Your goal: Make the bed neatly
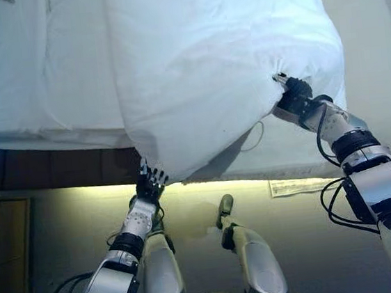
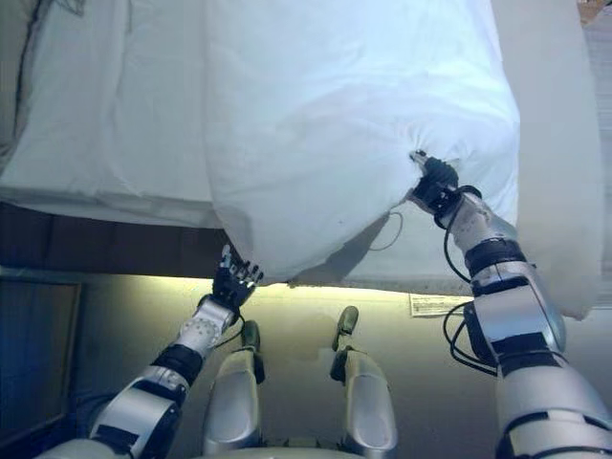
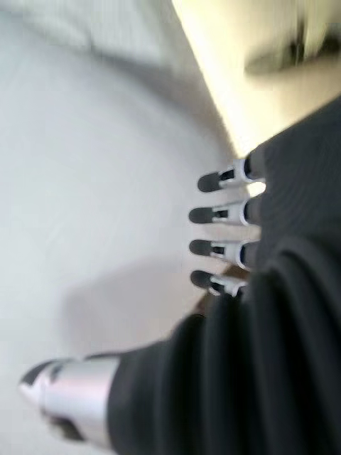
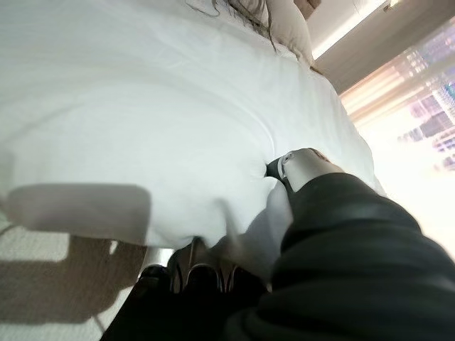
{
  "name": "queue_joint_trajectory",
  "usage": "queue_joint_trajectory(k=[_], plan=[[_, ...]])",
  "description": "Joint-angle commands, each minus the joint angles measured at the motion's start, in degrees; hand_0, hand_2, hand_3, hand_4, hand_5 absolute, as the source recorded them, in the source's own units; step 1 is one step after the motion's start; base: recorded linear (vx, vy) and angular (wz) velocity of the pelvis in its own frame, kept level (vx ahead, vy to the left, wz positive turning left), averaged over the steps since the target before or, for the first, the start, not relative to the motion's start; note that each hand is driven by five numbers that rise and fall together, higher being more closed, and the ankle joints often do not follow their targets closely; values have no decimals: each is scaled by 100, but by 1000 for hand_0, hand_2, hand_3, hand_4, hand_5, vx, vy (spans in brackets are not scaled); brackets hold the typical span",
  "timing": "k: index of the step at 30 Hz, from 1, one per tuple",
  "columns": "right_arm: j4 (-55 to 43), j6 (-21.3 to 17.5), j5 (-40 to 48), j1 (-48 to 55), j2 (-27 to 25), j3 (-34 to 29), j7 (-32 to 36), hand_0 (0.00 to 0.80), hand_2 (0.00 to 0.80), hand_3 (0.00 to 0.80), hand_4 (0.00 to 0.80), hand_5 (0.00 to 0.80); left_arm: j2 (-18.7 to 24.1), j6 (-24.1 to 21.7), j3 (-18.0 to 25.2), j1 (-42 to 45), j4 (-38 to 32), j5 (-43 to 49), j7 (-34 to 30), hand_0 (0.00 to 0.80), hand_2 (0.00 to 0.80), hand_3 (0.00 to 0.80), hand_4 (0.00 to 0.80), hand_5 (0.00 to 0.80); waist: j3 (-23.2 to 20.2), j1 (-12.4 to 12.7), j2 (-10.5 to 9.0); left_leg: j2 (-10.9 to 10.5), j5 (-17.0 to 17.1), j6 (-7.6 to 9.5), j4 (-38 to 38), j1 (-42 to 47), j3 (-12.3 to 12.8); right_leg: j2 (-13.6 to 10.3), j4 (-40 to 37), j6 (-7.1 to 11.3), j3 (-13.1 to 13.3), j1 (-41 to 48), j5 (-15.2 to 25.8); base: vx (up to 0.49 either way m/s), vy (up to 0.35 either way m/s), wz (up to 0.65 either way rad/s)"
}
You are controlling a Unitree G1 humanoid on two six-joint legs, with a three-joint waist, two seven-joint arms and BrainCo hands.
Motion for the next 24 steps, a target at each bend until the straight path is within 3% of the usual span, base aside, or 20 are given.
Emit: queue_joint_trajectory(k=[1, 6, 11, 14, 19, 24], plan=[[-566, -540, 557, -727, 3, 10, 122, 800, 800, 800, 800, 800, -285, 634, -26, 86, 104, -770, 45, 0, 0, 0, 0, 0, -252, 28, 59, 311, 347, -139, -444, -38, -71, -275, 392, 607, -12, 189, -897, 10, -72, 5], [-833, -689, 782, -748, 179, -32, 119, 800, 800, 800, 800, 800, -506, 1230, 233, 179, 319, -1460, 507, 0, 0, 0, 0, 0, -237, 17, 17, 339, 348, -181, -485, 26, -46, -257, 335, 619, 1, 271, -907, 13, -31, 3], [-1349, -752, 1165, -752, 379, 17, 141, 800, 800, 800, 800, 800, -643, 1454, -1, 69, 255, -1791, 596, 0, 0, 0, 0, 0, -214, -34, -26, 381, 320, -203, -400, -22, -29, -255, 353, 623, 10, 259, -903, 3, -35, -2], [-1857, -669, 1297, -710, 585, 94, 158, 800, 800, 800, 800, 800, -744, 1246, -408, -99, 32, -2164, 519, 0, 0, 0, 0, 0, -172, -103, -62, 392, 284, -211, -306, -96, -31, -248, 391, 637, 45, 202, -892, -25, -40, 0], [-2651, -471, 1241, -533, 775, 252, 16, 800, 800, 800, 800, 800, -841, 892, -720, -307, -250, -2548, 277, 0, 0, 0, 0, 0, -114, -229, -97, 421, 228, -214, -133, -161, -13, -249, 479, 631, 107, 147, -908, -3, -1, -1], [-3441, -299, 1139, -231, 941, 380, -217, 800, 800, 800, 800, 800, -1078, 371, -774, -416, -513, -2548, -674, 0, 0, 0, 0, 0, -88, -378, -110, 412, 226, -213, -135, -91, 40, -248, 486, 620, 192, 185, -934, 4, 21, -4]])
